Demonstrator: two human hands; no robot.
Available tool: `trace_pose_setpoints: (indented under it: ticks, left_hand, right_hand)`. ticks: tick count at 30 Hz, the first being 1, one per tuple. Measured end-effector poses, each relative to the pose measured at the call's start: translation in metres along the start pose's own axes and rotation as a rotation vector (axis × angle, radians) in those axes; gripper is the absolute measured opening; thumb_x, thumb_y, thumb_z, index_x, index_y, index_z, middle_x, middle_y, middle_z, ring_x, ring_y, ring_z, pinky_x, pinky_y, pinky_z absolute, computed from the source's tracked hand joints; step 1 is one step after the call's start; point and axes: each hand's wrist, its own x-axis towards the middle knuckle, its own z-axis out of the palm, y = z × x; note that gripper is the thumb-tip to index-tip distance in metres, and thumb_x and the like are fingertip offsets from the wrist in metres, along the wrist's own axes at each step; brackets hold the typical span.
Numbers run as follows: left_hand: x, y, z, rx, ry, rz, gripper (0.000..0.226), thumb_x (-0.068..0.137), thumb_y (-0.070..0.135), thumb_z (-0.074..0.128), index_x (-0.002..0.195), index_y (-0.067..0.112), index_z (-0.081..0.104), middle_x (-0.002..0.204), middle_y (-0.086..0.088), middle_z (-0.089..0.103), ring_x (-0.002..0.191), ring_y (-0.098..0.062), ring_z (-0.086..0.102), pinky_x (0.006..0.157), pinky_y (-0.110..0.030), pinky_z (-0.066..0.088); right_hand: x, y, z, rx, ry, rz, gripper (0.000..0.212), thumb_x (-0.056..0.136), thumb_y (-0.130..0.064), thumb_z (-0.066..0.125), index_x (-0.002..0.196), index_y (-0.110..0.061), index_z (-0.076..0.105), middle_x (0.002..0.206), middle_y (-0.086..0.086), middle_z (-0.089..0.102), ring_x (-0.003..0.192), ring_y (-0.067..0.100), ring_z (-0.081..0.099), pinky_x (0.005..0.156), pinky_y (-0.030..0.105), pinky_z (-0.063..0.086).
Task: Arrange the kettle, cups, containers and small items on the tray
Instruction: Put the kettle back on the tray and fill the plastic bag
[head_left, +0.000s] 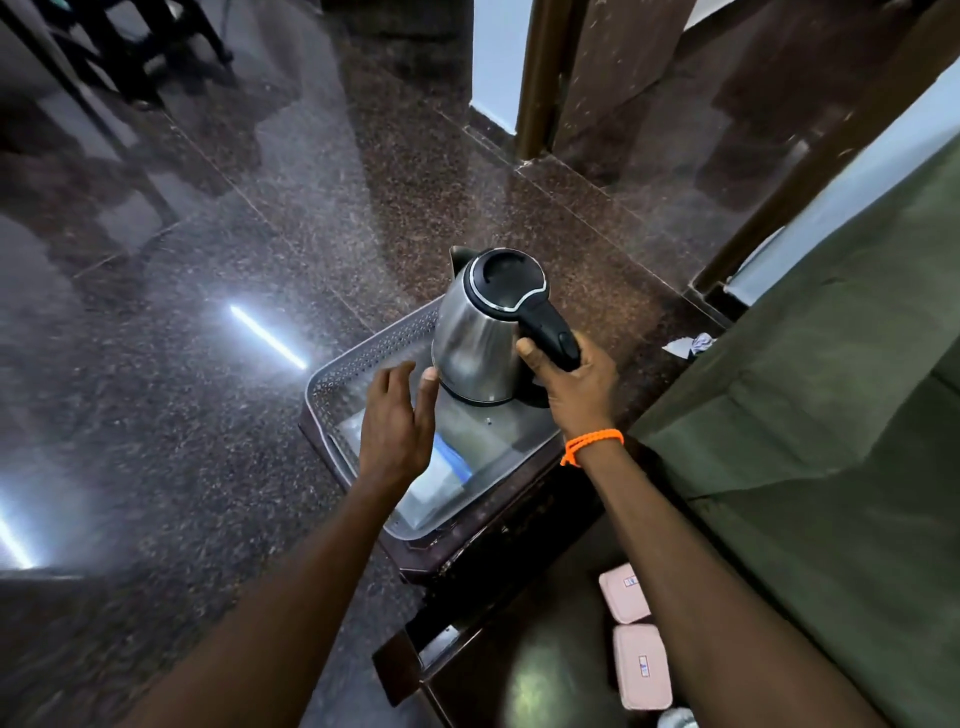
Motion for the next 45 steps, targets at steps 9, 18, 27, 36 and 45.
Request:
trace_pose_setpoints:
  ticks: [9,18,27,36,45]
  left_hand:
    - [-0.003,-0.009,0.025,0.212,-0.12,-0.445,0.066,0.088,0.059,0.062,0.114,-0.001,0.057,0.118,-0.023,0.062,0.111,-0.043,0.06,0.091,-0.046,0.048]
    - [-0.016,0.0,0.003,-0.068,-0.194,-0.593,0.031,0.078,0.026,0.054,0.074,-0.002,0.068,0.067,-0.018,0.073,0.075,-0.032,0.074,0.08,-0.043,0.059]
    - [-0.069,0.038,-0.047,-0.485,0.022,-0.189,0.027,0.077,0.016,0.056,0.098,0.028,0.07,0.061,-0.003,0.062,0.056,-0.017,0.056,0.058,-0.024,0.047]
    - [-0.104,0.097,-0.053,-0.346,0.005,0.228,0.04,0.082,0.02,0.055,0.12,0.029,0.064,0.066,0.01,0.056,0.057,-0.008,0.054,0.056,-0.021,0.044]
    - [-0.152,0.116,-0.05,-0.389,-0.065,0.522,0.034,0.083,0.013,0.058,0.116,0.019,0.066,0.091,0.024,0.058,0.073,-0.006,0.056,0.067,-0.026,0.047]
  right_hand:
    - [-0.003,-0.004,0.0,-0.105,-0.081,0.026,0.042,0.067,-0.043,0.09,0.085,-0.012,0.066,0.069,-0.003,0.065,0.065,0.002,0.055,0.061,0.023,0.049]
    - [-0.101,-0.024,-0.001,-0.262,0.218,0.078,0.017,0.082,-0.022,0.078,0.09,-0.018,0.063,0.089,0.006,0.064,0.076,0.016,0.059,0.072,0.028,0.05]
    - [-0.115,-0.071,0.028,-0.494,-0.499,0.091,0.031,0.095,-0.006,0.052,0.116,-0.017,0.073,0.117,0.007,0.074,0.109,0.022,0.068,0.096,0.034,0.053]
    - [-0.112,-0.107,-0.007,0.232,-0.393,0.655,0.024,0.101,0.0,0.046,0.121,0.001,0.059,0.086,0.014,0.068,0.065,0.016,0.069,0.056,0.028,0.058]
    - [-0.142,-0.094,-0.04,0.345,-0.414,0.595,0.034,0.098,0.013,0.037,0.125,0.007,0.057,0.116,0.034,0.066,0.1,0.038,0.066,0.087,0.048,0.052]
